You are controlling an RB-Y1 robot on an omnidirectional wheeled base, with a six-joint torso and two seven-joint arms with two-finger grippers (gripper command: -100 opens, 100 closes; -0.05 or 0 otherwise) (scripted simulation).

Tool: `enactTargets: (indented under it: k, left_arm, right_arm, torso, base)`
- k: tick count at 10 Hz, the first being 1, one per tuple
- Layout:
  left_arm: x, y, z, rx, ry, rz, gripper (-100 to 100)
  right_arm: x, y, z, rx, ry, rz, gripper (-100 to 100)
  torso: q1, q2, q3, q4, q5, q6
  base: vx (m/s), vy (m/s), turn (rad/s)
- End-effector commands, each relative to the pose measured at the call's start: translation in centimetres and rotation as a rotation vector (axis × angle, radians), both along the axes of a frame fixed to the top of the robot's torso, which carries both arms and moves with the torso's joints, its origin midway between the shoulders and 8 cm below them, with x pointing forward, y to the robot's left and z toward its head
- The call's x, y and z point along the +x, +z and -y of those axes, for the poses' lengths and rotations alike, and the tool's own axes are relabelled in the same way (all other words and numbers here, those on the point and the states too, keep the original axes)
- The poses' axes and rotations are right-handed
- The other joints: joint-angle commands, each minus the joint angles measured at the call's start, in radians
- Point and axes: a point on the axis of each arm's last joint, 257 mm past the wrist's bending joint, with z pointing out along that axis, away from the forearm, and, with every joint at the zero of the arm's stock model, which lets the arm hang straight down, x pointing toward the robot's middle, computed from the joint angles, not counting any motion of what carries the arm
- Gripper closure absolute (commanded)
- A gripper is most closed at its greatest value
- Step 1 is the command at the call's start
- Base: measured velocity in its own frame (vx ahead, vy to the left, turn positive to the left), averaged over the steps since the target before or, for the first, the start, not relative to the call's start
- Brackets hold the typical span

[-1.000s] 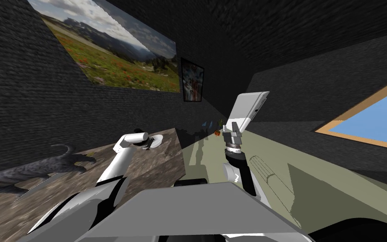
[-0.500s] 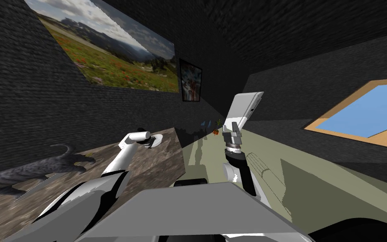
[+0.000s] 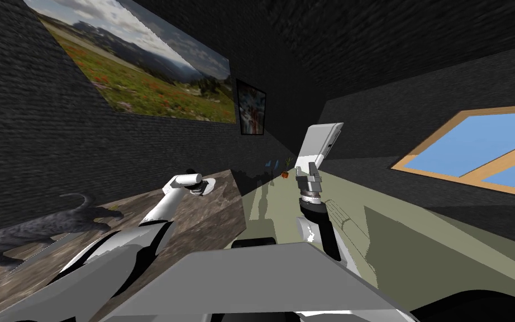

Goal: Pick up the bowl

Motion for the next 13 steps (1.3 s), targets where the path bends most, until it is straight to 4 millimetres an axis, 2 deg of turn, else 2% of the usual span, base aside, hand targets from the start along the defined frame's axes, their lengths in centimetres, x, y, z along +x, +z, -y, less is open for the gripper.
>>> enactTargets:
  k: [1, 2, 3, 4, 6, 7, 10, 11, 13]
  left_arm:
    - [0.3, -0.4, -0.4, -0.003, 0.008, -0.001, -100]
    - [-0.4, -1.3, -0.7, -0.012, 0.021, -0.025, -100]
    - [-0.5, -1.5, -0.7, -0.013, 0.023, -0.029, -100]
    - [1.7, 0.4, -0.7, 0.004, 0.008, 0.020, -100]
    - [0.2, -1.8, -1.5, -0.014, 0.042, -0.032, -100]
    - [2.5, 0.4, -1.6, 0.005, 0.028, 0.025, -100]
    - [0.6, -2.0, -2.6, -0.013, 0.067, -0.033, -100]
    - [2.6, -0.1, -3.1, 0.005, 0.065, 0.019, -100]
    - [0.8, -2.1, -3.9, -0.009, 0.100, -0.032, -100]
  right_arm:
    - [0.0, 0.0, 0.0, 0.000, 0.000, 0.000, 0]
    - [0.0, 0.0, 0.0, 0.000, 0.000, 0.000, 0]
    - [0.0, 0.0, 0.0, 0.000, 0.000, 0.000, 0]
    - [0.0, 0.0, 0.0, 0.000, 0.000, 0.000, 0]
    - [0.0, 0.0, 0.0, 0.000, 0.000, 0.000, 0]
    - [0.0, 0.0, 0.0, 0.000, 0.000, 0.000, 0]
    - [0.0, 0.0, 0.0, 0.000, 0.000, 0.000, 0]
    - [0.0, 0.0, 0.0, 0.000, 0.000, 0.000, 0]
    - [0.0, 0.0, 0.0, 0.000, 0.000, 0.000, 0]
  torso:
    - [0.000, 0.000, 0.000, 0.000, 0.000, 0.000]
    - [0.000, 0.001, 0.001, 0.000, 0.000, -0.001]
    - [0.001, 0.000, 0.000, 0.000, 0.000, -0.001]
    - [0.000, -0.002, -0.001, 0.000, 0.000, -0.001]
    - [0.001, 0.001, 0.000, 0.000, 0.000, -0.001]
    - [0.001, 0.000, 0.000, 0.000, 0.000, -0.002]
    - [0.000, -0.001, 0.000, 0.000, 0.000, -0.001]
    - [0.000, -0.002, -0.001, 0.000, 0.000, -0.001]
    - [0.000, 0.000, 0.000, 0.000, 0.000, -0.001]
  base:
    - [-0.068, 0.010, -0.103]
    - [-0.031, 0.006, 0.010]
    - [-0.004, 0.003, 0.021]
    - [-0.044, 0.006, -0.154]
    - [-0.051, 0.011, -0.042]
    - [-0.076, 0.004, -0.107]
    - [-0.033, 0.005, -0.032]
    - [-0.047, 0.010, -0.120]
    - [-0.050, 0.006, -0.060]
